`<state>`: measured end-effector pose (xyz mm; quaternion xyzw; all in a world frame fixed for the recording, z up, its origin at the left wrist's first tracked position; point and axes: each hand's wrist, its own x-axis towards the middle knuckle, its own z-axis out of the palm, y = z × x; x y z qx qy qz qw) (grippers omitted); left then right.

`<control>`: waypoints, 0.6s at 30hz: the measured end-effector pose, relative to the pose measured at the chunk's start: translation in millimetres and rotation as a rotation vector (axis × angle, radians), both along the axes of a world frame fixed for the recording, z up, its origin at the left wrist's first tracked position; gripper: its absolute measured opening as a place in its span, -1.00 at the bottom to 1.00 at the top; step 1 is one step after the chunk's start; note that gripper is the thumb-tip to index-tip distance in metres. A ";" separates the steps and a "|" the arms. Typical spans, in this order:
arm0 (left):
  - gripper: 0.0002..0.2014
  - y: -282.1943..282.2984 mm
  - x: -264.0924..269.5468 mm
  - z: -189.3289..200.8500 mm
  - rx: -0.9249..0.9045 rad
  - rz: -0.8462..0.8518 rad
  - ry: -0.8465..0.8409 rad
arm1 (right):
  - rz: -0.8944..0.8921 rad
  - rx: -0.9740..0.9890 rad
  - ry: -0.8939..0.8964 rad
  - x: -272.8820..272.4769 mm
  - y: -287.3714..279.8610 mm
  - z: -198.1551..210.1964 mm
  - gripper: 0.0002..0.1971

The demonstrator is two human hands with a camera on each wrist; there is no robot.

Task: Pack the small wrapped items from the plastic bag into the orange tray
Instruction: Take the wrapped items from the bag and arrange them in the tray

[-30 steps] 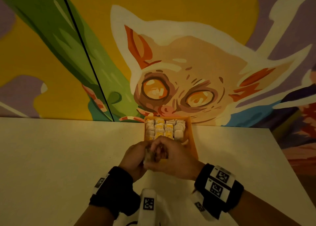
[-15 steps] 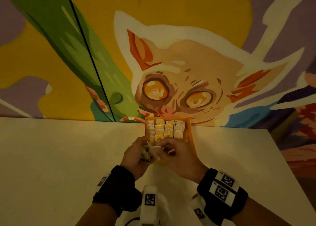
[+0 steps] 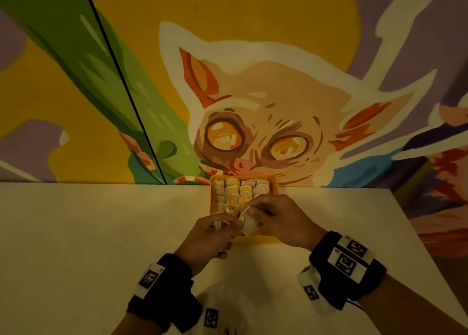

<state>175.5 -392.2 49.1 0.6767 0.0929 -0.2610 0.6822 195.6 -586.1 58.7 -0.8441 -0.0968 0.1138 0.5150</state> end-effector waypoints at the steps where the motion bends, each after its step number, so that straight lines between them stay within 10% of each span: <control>1: -0.90 -1.4 0.9 -1.9 0.019 0.015 -0.018 | -0.006 -0.009 0.003 -0.5 -0.8 -0.6 -0.86; 8: -0.86 -5.2 4.3 -8.2 0.169 -0.060 -0.166 | 0.135 -0.151 -0.007 -6.3 -3.4 -3.2 -0.76; 18: -0.85 2.6 3.5 -21.7 0.180 0.018 -0.112 | -0.103 -0.453 -0.043 25.5 -39.7 -20.3 -0.94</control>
